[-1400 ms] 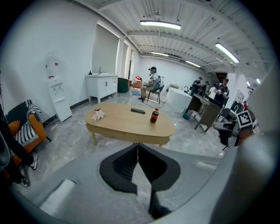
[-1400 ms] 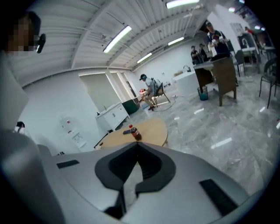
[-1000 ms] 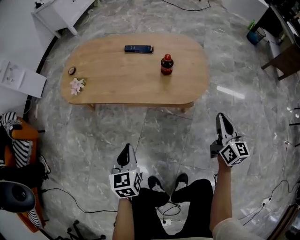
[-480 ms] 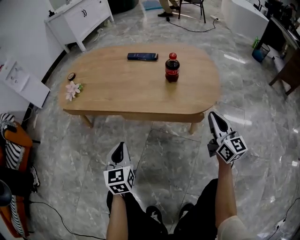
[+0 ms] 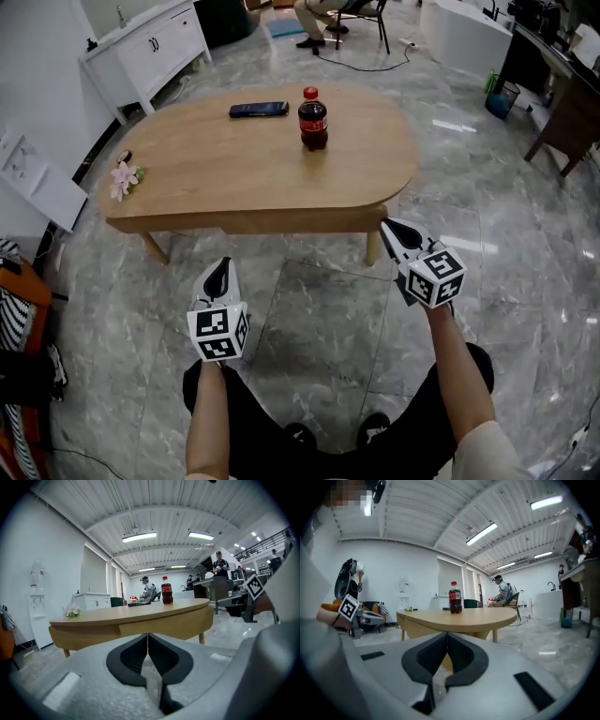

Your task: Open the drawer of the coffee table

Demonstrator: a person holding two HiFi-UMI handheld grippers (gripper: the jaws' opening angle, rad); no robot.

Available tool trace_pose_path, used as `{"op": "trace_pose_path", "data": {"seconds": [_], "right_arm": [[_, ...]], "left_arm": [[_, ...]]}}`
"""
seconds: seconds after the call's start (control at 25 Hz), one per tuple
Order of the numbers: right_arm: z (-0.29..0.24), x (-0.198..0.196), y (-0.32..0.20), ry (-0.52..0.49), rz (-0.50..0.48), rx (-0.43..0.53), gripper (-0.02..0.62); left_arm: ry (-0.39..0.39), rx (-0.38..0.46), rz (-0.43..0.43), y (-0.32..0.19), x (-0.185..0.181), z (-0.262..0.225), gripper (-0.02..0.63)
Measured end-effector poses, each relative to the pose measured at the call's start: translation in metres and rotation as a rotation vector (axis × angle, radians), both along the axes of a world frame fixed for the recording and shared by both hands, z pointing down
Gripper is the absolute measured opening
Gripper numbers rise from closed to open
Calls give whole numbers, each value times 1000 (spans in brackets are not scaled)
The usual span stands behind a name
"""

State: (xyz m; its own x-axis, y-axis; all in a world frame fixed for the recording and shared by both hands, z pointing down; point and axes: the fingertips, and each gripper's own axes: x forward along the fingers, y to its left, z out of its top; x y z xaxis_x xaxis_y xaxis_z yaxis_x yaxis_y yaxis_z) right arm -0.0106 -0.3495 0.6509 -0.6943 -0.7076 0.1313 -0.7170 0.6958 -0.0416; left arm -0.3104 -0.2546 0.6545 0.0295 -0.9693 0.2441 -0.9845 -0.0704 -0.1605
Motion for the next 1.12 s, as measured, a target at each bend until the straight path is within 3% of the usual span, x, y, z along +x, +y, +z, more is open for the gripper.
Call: {"op": "trace_pose_path", "data": {"seconds": [0.24, 0.4, 0.6, 0.76, 0.88, 1.12], "right_arm": [[22, 3, -2, 192, 43, 65, 17], [11, 5, -14, 141, 85, 49, 18], [7, 9, -11, 144, 53, 30, 18], [13, 6, -12, 73, 51, -19, 18], [13, 10, -19, 55, 90, -39, 18], [15, 14, -31, 47, 107, -53, 18]], "left_arm": [[-24, 2, 9, -38, -10, 19, 12], [-14, -13, 9, -49, -20, 27, 12], [66, -26, -30, -62, -32, 32, 14], [101, -12, -75, -70, -53, 26, 19], [101, -24, -35, -79, -57, 24, 105], [117, -99, 30, -95, -63, 40, 200]]}}
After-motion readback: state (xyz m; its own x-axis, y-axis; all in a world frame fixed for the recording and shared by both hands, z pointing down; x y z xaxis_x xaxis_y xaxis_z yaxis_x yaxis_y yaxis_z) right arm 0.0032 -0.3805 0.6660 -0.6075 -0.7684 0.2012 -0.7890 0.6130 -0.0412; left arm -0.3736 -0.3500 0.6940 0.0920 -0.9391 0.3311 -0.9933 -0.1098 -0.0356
